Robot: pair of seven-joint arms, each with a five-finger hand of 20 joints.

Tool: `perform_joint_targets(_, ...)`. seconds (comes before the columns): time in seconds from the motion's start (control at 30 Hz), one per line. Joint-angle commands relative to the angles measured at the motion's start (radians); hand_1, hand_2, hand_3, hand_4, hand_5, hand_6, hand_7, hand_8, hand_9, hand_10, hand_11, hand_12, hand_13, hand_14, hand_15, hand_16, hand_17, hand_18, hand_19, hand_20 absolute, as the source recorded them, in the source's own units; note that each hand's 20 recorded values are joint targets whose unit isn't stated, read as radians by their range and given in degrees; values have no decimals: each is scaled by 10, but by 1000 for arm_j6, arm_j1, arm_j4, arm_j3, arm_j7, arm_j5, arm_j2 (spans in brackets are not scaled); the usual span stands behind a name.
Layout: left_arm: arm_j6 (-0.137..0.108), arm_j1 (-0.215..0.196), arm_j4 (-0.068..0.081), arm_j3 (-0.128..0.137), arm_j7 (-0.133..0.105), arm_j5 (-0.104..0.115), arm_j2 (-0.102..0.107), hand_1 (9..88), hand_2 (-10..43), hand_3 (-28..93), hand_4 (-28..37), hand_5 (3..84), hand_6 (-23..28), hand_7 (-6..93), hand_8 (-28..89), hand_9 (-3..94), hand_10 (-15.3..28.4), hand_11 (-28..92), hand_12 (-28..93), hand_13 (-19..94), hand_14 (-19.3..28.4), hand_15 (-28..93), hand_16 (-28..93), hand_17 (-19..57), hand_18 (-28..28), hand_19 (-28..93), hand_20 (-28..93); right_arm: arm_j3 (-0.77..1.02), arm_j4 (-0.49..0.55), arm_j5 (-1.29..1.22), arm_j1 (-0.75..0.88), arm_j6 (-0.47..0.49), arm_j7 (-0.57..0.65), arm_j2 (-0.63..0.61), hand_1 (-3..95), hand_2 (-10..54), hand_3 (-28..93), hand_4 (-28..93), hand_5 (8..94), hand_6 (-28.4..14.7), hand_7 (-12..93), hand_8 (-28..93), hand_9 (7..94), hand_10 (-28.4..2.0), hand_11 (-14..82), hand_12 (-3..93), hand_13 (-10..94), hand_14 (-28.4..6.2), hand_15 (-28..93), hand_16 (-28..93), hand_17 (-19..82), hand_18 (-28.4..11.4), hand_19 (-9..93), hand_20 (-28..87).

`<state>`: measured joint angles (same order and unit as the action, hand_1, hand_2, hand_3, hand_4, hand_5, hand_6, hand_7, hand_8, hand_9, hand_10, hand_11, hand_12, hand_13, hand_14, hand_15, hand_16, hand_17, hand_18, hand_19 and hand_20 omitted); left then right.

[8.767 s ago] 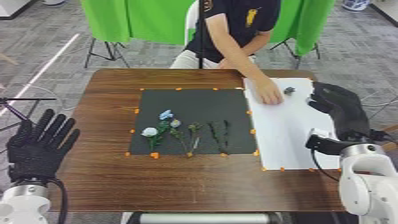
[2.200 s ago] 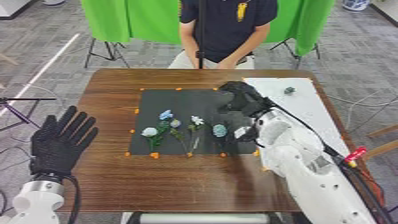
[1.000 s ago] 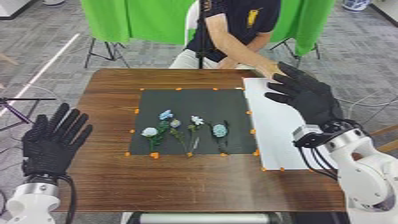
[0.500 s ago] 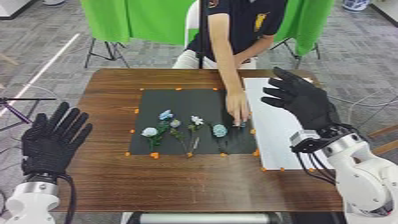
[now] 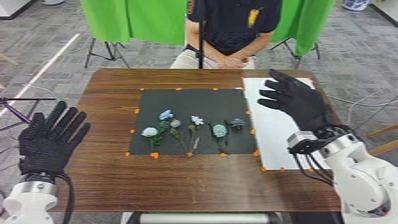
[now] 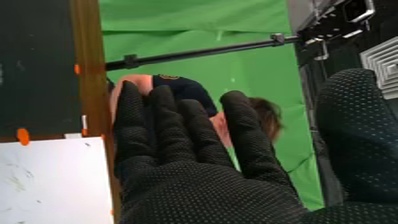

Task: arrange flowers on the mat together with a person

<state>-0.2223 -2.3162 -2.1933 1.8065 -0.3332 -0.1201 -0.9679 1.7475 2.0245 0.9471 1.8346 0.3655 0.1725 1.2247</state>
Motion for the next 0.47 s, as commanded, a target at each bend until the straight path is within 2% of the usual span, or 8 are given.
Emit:
perform_joint_targets(0.03, 2, -24, -7, 20, -12, 2, 0, 272, 113, 711, -283, 443, 58, 63, -81, 404, 133, 139, 92, 310, 133, 215, -32, -31, 137, 262, 134, -4, 10, -5, 8, -2, -2, 14, 212, 73, 758, -233, 297, -69, 96, -81, 263, -191, 24, 171, 241, -166, 128, 223, 69, -188, 402, 147)
perform_joint_targets(0.37, 7, -17, -2, 18, -9, 1, 2, 268, 113, 713, -283, 441, 58, 62, -80, 405, 132, 139, 92, 310, 134, 215, -31, -31, 137, 259, 134, 6, 11, -9, 6, 1, -5, 14, 213, 70, 759, -234, 299, -68, 97, -82, 266, -189, 25, 169, 244, -163, 124, 219, 70, -188, 401, 146)
perform_joint_targets(0.47, 5, -20, -6, 22, -10, 2, 2, 268, 113, 712, -283, 441, 59, 61, -80, 404, 132, 139, 93, 310, 134, 215, -31, -31, 137, 258, 134, 6, 13, -11, 8, 2, -1, 14, 214, 70, 759, -233, 300, -68, 97, -82, 266, -188, 26, 169, 244, -163, 124, 220, 70, -188, 403, 146)
